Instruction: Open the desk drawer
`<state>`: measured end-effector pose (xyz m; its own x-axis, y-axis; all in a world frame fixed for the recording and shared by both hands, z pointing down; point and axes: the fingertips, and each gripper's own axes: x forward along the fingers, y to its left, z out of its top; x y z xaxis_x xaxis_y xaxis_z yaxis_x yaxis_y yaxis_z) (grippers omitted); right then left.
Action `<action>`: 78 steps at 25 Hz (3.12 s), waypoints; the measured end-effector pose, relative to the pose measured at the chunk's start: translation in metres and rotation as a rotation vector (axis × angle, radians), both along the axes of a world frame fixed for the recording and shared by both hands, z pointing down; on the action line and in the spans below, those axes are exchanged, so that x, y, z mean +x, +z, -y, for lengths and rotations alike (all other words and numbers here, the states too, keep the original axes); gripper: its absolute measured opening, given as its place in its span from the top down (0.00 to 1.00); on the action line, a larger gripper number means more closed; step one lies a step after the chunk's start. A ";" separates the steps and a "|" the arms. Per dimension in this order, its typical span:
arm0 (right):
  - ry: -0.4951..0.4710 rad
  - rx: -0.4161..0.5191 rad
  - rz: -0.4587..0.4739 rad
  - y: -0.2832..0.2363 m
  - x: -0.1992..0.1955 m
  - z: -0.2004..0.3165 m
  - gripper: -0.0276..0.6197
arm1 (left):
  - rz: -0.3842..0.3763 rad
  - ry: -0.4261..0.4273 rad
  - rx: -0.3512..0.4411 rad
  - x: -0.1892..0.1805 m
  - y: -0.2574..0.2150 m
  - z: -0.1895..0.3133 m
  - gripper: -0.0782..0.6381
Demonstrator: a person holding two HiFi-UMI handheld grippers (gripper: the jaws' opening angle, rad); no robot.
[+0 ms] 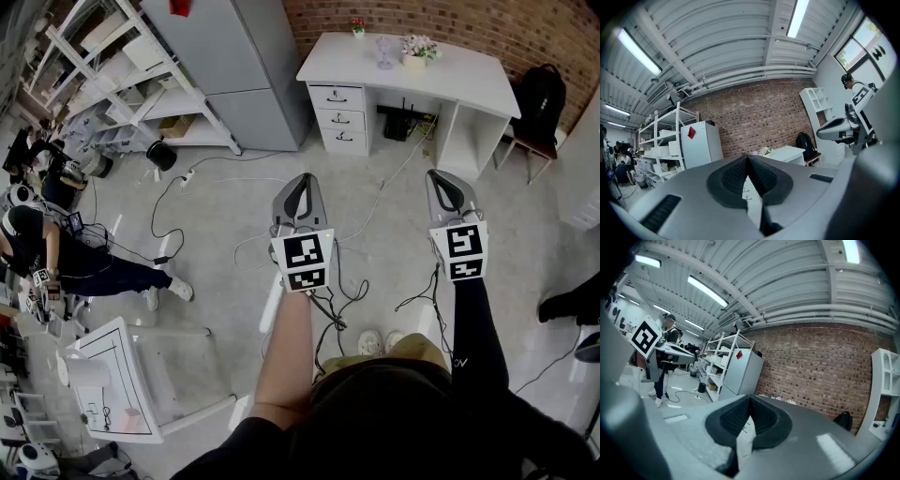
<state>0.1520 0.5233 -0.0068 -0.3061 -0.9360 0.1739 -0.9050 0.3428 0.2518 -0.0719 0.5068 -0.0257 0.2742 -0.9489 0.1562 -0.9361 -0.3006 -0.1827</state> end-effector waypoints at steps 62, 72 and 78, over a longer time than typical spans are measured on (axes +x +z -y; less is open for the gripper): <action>-0.155 0.001 0.108 0.048 0.097 0.295 0.96 | -0.133 0.087 -0.036 0.143 0.055 0.266 0.24; -0.139 -0.007 0.089 0.070 0.076 0.382 0.96 | -0.126 0.118 -0.043 0.124 0.084 0.354 0.24; -0.119 0.000 0.075 0.068 0.050 0.445 0.96 | -0.124 0.140 -0.042 0.098 0.087 0.422 0.24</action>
